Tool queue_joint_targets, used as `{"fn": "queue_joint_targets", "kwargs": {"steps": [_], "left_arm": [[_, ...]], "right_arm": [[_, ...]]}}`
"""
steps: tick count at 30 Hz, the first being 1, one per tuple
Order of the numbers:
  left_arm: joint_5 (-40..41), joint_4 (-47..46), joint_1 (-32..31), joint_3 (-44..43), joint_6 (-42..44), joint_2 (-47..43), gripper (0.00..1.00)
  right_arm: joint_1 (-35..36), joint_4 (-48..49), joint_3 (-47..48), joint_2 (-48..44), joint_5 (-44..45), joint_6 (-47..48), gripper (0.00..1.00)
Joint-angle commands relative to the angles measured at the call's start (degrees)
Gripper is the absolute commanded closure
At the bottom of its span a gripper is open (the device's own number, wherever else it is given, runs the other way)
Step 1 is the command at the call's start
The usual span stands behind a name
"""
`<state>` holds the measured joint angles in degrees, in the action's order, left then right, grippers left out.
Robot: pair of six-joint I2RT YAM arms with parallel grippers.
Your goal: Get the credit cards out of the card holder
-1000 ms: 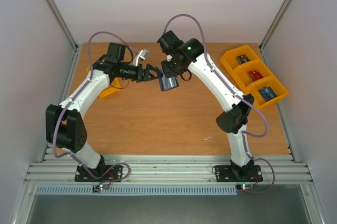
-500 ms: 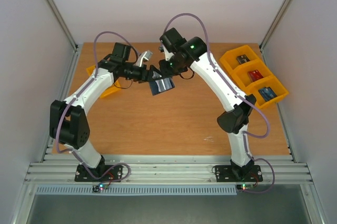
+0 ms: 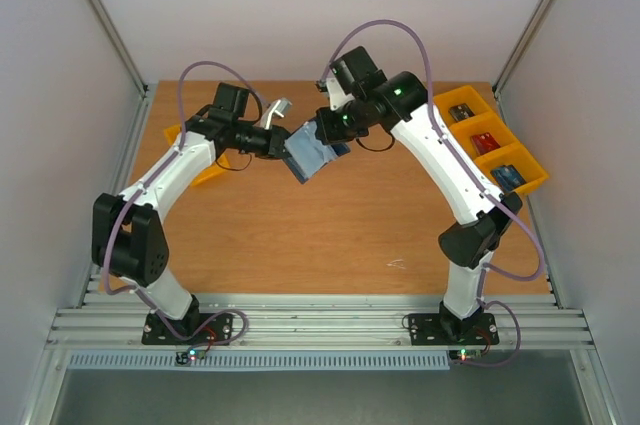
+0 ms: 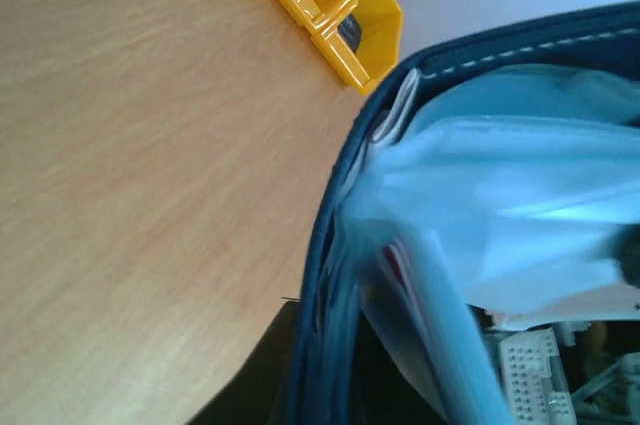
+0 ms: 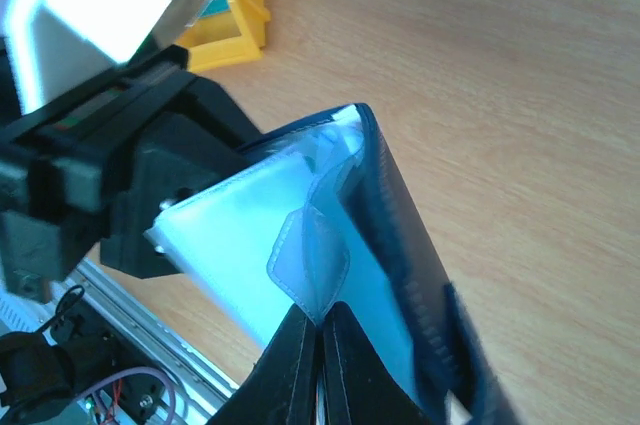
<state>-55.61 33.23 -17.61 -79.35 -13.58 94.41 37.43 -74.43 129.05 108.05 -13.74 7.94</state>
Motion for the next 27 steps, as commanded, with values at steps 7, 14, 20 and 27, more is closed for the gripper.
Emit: {"fn": "queue_joint_targets", "kwargs": {"steps": [7, 14, 20, 27], "left_arm": [[-1.2, 1.3, 0.5, 0.3, 1.0, -2.7, 1.0], [17.8, 12.4, -0.1, -4.8, 5.8, -2.9, 1.0], [16.2, 14.3, -0.3, -6.8, 7.9, -3.4, 1.0], [16.9, 15.4, -0.2, -7.5, 7.9, -4.0, 1.0]], "right_arm": [[-3.7, 0.1, -4.5, -3.6, 2.7, 5.0, 0.8], [-2.3, -7.7, 0.7, -2.8, 7.8, 16.0, 0.54], [9.0, 14.1, -16.8, -14.3, -10.0, 24.5, 0.43], [10.5, 32.7, -27.3, -15.3, -4.0, 15.4, 0.55]]}}
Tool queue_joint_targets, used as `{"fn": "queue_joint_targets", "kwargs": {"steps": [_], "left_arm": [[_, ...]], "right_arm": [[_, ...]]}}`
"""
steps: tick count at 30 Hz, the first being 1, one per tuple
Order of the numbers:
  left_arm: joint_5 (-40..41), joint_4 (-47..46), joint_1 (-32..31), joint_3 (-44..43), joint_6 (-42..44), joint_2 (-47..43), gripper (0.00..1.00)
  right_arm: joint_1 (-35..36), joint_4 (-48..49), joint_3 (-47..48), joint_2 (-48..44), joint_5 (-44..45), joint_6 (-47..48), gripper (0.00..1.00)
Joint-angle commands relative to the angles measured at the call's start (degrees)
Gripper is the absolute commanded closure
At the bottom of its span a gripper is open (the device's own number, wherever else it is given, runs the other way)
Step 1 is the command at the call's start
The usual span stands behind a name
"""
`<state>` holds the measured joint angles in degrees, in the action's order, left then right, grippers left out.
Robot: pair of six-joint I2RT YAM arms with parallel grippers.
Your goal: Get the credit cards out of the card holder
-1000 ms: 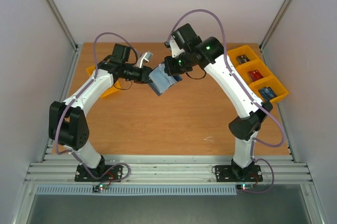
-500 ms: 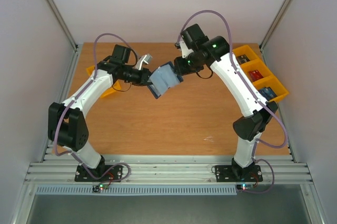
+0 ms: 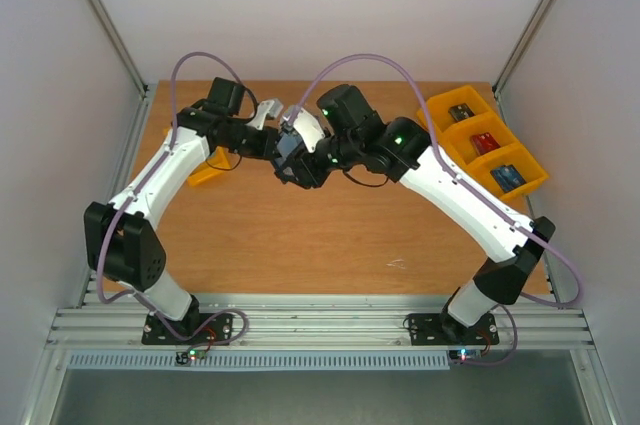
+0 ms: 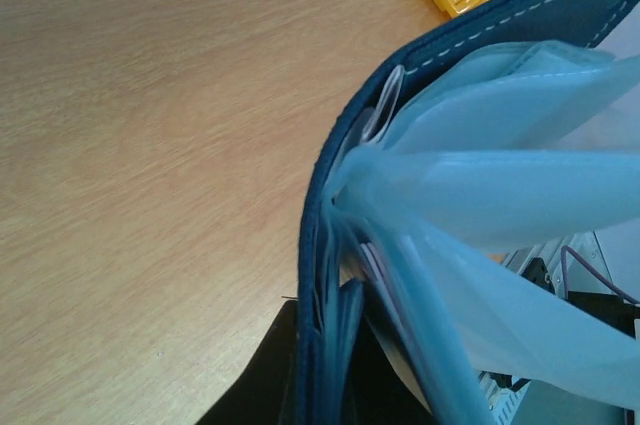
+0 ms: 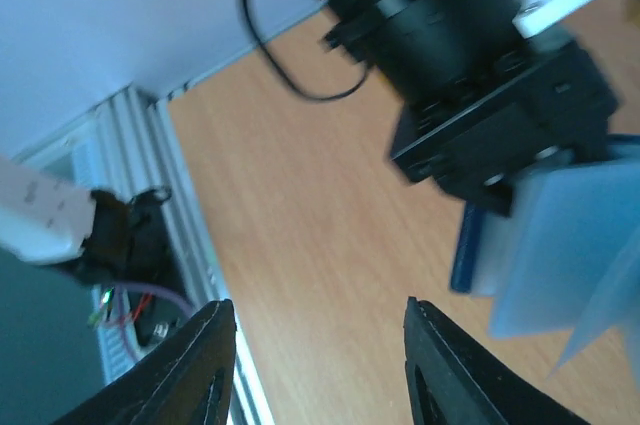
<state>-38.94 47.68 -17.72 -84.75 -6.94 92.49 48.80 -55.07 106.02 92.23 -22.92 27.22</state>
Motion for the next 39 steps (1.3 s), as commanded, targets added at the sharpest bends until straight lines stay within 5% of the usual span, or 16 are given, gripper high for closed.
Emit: {"fn": "queue_joint_targets", "kwargs": {"steps": [1, 14, 22, 32, 39], "left_arm": [[-0.1, 1.0, -0.1, -2.0, 1.2, -2.2, 1.0], [-2.9, 0.2, -0.1, -2.0, 0.3, -2.5, 1.0], [-4.7, 0.1, -0.1, -1.8, 0.8, -2.7, 1.0], [-6.5, 0.3, -0.1, -1.6, 1.7, -2.8, 1.0], [-7.5, 0.4, -0.1, -1.5, 2.6, -2.9, 1.0]], "right_arm": [[-0.9, 13.5, -4.5, 1.2, 7.5, -4.5, 0.56], [-2.0, 8.6, -1.7, 9.0, 16.0, -7.6, 0.57], [-4.5, 7.8, -4.9, 7.4, 26.7, -8.2, 0.71], [-8.9, 6.6, -6.0, 5.4, 23.6, -6.9, 0.74], [-11.0, 7.4, -7.2, 5.0, 7.9, -5.8, 0.75]]}}
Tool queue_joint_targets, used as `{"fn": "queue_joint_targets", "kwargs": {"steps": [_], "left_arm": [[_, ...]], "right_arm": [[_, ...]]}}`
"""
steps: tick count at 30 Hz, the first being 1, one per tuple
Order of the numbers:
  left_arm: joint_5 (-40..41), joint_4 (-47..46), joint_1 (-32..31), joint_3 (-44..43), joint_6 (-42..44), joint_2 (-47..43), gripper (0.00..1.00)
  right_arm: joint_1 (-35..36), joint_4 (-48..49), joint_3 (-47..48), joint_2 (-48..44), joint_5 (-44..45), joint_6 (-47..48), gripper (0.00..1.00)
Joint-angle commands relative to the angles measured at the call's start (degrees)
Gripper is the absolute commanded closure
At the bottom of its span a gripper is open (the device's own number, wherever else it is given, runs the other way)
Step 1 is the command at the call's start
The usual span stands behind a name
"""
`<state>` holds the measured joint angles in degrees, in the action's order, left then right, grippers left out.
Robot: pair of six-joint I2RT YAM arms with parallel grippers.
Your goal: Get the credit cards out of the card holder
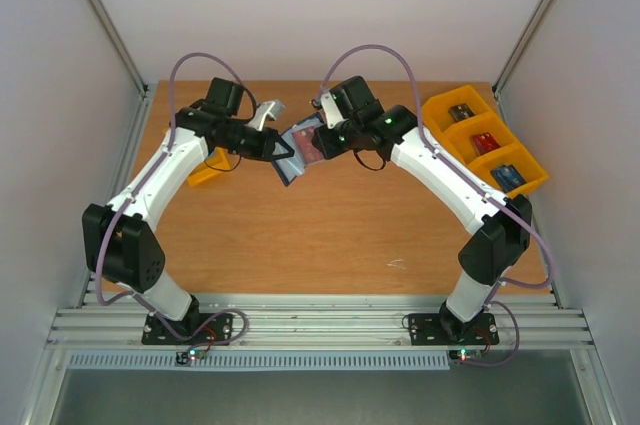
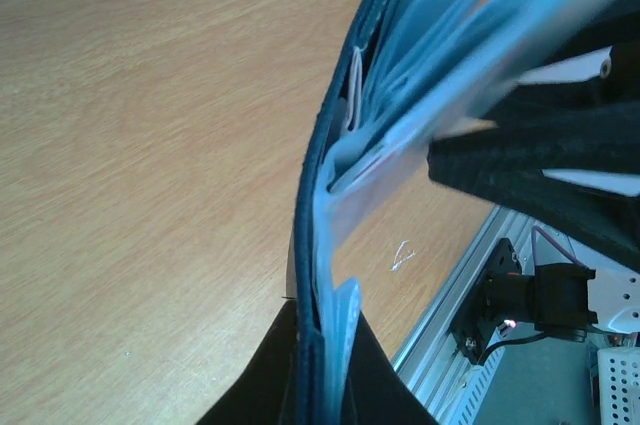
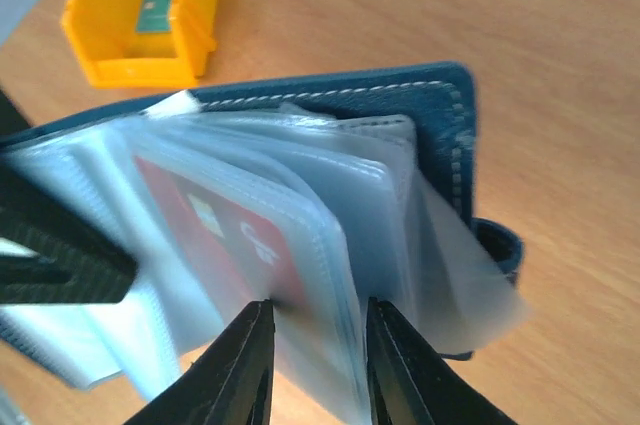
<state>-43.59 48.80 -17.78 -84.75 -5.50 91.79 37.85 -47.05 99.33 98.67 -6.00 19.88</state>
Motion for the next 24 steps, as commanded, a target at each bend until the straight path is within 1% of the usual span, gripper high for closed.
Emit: {"fn": "queue_joint_targets", "kwargs": {"steps": [1, 4, 6, 11, 14, 17, 20, 21, 23, 24], "left_arm": [[-3.0, -0.8, -0.1, -1.5, 1.2, -2.2, 1.0], [-3.5, -0.6, -0.1, -1.5, 1.4, -2.3, 1.0], [-4.5, -0.5, -0.1, -1.5, 1.9, -2.4, 1.0], [-5.9, 1.1, -0.1, -2.4, 4.7, -2.8, 1.0], [-4.8, 3.1, -0.1, -2.9, 7.5, -3.1, 1.0], [-5.8, 5.0, -0.1, -3.2, 10.5, -3.2, 1.0], [-8.6, 7.8, -0.1, -4.4, 14.0, -3.3, 1.0], [-9.6, 8.7, -0.1, -4.9, 15.0, -3.2, 1.0], [-10.8, 10.6, -0.1, -5.7, 17.8, -3.5, 1.0], [-11.2, 11.5, -0.1, -5.9, 18.5, -3.5, 1.0]], "right_arm": [[-0.1, -0.4, -0.5, -1.3, -11.4, 1.9, 0.76], [-0.2, 0.4, -0.7, -1.3, -17.7, 2.4, 0.77], [-0.1, 0.7, -0.8, -1.3, -19.6, 2.6, 0.77], [-2.1, -1.7, -0.4, -1.1, -13.7, 1.4, 0.76], [-4.7, -2.3, -1.4, -2.9, -11.8, 0.6, 0.7], [-6.4, -3.1, -1.9, -4.7, -11.5, 3.4, 0.58], [-7.5, -5.4, -1.5, -5.4, -16.9, 7.9, 0.32], [-7.8, -6.4, -1.4, -5.7, -18.3, 9.2, 0.25], [-8.1, -7.6, -1.4, -6.2, -21.2, 11.4, 0.04], [-8.2, -8.0, -1.5, -6.4, -22.7, 12.4, 0.02]]}}
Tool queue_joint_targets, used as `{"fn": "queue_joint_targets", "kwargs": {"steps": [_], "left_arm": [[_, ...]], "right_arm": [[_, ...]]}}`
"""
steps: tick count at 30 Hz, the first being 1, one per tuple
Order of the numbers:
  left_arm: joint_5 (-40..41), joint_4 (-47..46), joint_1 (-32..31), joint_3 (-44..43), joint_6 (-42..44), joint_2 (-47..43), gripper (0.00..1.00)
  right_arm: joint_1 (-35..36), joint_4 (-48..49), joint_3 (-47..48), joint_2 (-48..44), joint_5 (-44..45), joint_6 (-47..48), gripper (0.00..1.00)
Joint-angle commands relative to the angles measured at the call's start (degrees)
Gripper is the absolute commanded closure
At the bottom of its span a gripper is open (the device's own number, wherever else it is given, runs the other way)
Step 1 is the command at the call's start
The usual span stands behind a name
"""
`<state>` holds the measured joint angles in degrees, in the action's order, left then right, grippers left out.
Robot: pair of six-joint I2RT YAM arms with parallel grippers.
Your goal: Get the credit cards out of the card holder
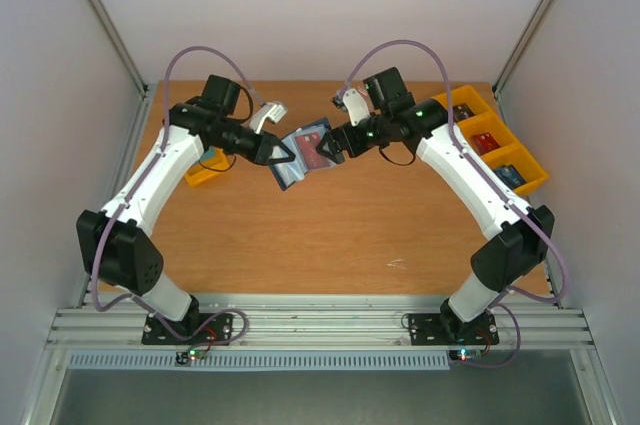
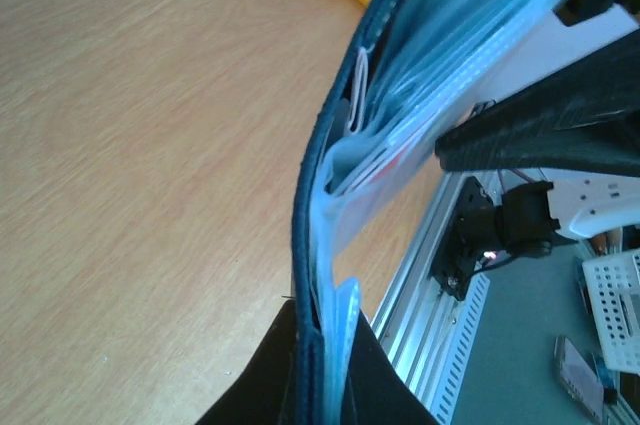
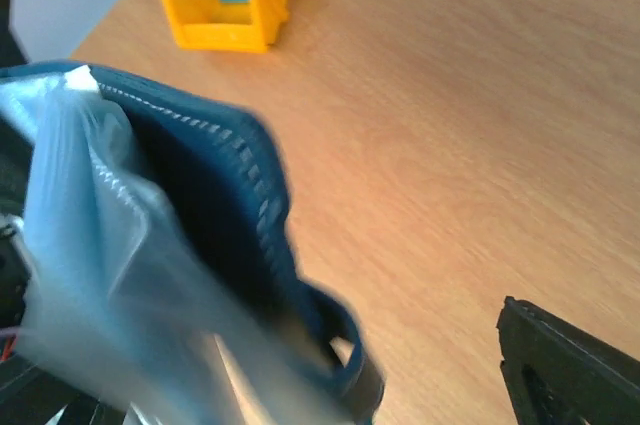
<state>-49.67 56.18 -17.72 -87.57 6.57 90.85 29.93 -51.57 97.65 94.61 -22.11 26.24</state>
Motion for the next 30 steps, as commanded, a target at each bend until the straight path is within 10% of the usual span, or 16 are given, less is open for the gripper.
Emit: {"fn": "queue_joint_targets", "kwargs": {"steps": [1, 11, 17, 21, 25, 30], "left_arm": [[-5.7, 5.1, -0.1, -3.2, 7.7, -2.7, 1.0], [-12.1, 15.3, -0.2, -5.9, 20.5, -2.9, 1.0], [-12.9, 14.6, -0.1, -6.1, 20.7, -2.5, 0.99], [-7.0, 10.5, -0.2, -5.8, 16.7, -2.6, 0.74], [5.3, 5.4, 0.1, -4.7, 10.7, -2.6, 0.41], [9.2, 4.6, 0.9, -4.6, 9.6, -2.8, 0.29]], "right_arm": [[-0.4, -3.9, 0.3, -2.5, -8.0, 6.7, 0.02], [-0.4, -8.2, 3.5, -1.9, -20.1, 11.1, 0.1], [-0.4, -9.3, 4.9, -0.6, -26.0, 9.4, 0.72], [-0.5, -7.8, 4.4, -1.9, -24.8, 8.3, 0.98], [-0.5, -8.1, 5.1, -2.7, -20.5, 7.0, 0.99], [-0.7, -8.0, 4.9, -4.5, -17.1, 6.1, 0.99]]}}
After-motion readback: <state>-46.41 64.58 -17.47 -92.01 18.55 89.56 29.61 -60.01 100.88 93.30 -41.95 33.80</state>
